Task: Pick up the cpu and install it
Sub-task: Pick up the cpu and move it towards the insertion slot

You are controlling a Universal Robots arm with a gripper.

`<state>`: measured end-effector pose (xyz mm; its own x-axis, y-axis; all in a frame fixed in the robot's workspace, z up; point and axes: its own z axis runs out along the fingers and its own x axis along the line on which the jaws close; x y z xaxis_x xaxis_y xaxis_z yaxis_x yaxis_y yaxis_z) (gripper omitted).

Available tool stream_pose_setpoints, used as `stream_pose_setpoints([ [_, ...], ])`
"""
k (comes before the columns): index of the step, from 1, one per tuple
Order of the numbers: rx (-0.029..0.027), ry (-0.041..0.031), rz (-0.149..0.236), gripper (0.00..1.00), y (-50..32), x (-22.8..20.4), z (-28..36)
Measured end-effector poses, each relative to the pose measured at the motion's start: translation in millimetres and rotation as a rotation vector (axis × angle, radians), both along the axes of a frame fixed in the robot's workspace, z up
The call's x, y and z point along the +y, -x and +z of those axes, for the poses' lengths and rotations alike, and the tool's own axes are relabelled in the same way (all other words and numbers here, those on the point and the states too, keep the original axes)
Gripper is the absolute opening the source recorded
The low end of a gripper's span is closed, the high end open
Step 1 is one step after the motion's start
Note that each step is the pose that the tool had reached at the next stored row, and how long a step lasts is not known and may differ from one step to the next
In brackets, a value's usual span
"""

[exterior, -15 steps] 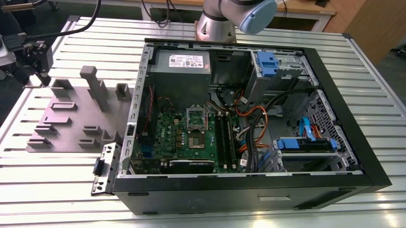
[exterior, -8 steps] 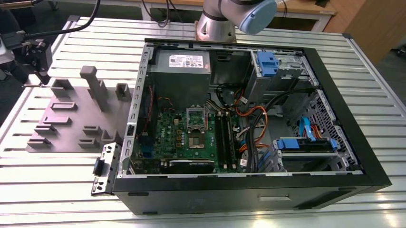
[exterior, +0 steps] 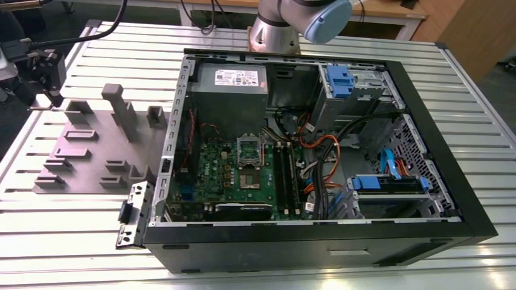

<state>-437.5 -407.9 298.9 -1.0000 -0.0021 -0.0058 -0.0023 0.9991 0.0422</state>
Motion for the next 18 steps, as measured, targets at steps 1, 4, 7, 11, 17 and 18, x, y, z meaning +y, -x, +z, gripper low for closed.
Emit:
stream_pose_setpoints([
  [1,0.0,0.0001,0.0,0.47,0.0,0.0,0.1],
  [4,0.0001,0.0,0.0,0.47,0.0,0.0,0.3],
  [7,0.0,0.0,0.0,0.47,0.0,0.0,0.4],
  [11,0.0,0.0,0.0,0.47,0.0,0.0,8.2],
  [17,0.0004,0.0003,0.0,0.47,0.0,0.0,13.7],
  [18,0.0002,0.0001,0.0,0.47,0.0,0.0,14.4],
])
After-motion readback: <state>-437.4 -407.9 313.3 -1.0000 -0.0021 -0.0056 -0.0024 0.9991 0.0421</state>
